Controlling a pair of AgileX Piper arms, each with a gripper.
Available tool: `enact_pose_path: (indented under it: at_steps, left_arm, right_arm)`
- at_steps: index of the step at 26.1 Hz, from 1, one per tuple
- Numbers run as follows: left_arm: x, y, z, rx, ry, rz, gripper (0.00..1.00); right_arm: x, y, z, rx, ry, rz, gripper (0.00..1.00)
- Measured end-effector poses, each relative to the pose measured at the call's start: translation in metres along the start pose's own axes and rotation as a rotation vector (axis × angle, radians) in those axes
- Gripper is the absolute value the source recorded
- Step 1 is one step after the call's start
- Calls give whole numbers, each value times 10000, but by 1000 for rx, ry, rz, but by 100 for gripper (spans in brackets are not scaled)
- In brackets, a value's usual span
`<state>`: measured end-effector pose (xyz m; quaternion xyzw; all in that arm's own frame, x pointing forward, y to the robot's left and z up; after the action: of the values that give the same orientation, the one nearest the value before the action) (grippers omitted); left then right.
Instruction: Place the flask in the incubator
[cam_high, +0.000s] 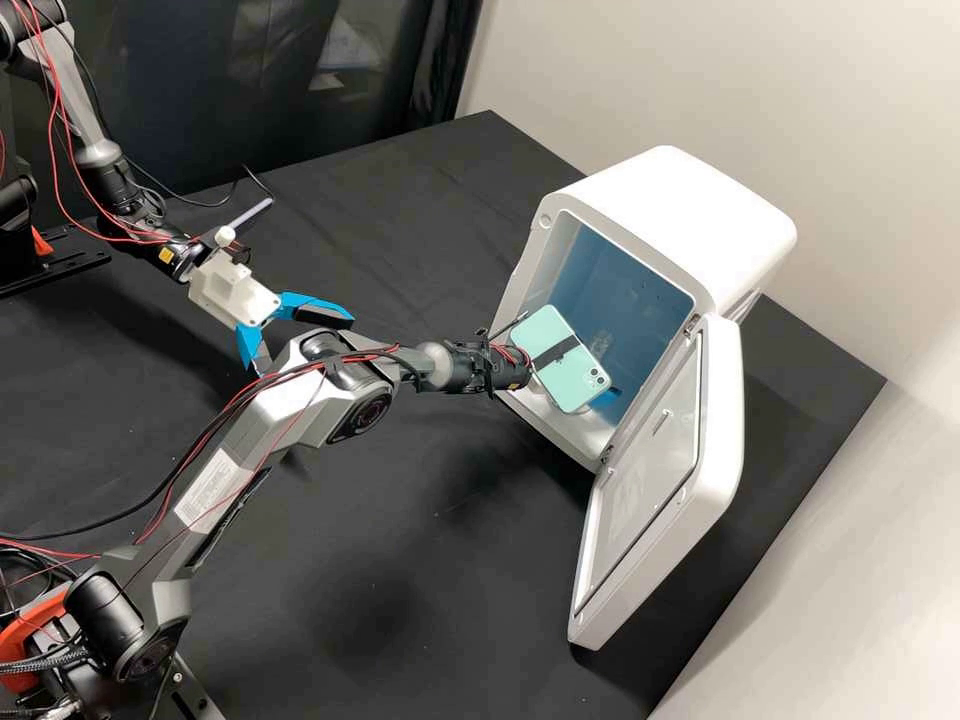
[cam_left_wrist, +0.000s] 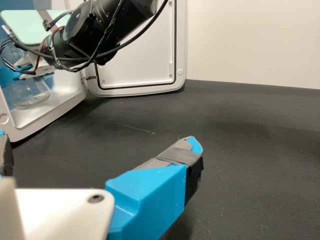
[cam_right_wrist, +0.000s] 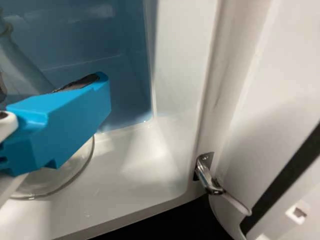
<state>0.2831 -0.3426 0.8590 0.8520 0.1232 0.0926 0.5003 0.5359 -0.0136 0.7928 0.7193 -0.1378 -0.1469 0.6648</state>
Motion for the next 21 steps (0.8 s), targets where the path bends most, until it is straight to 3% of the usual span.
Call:
enact_pose_path:
  at_steps: [16,17,21]
  left_arm:
    - [3,-6,25,1,-7,-2,100]
    - [4,-8,32,1,-10,-2,100]
    - [4,-7,31,0,-8,-2,100]
  right_arm:
    - [16,-4,14,-2,-7,9,0]
    - [16,-4,14,-2,-7,9,100]
    - [16,0,15,-24,-8,13,100]
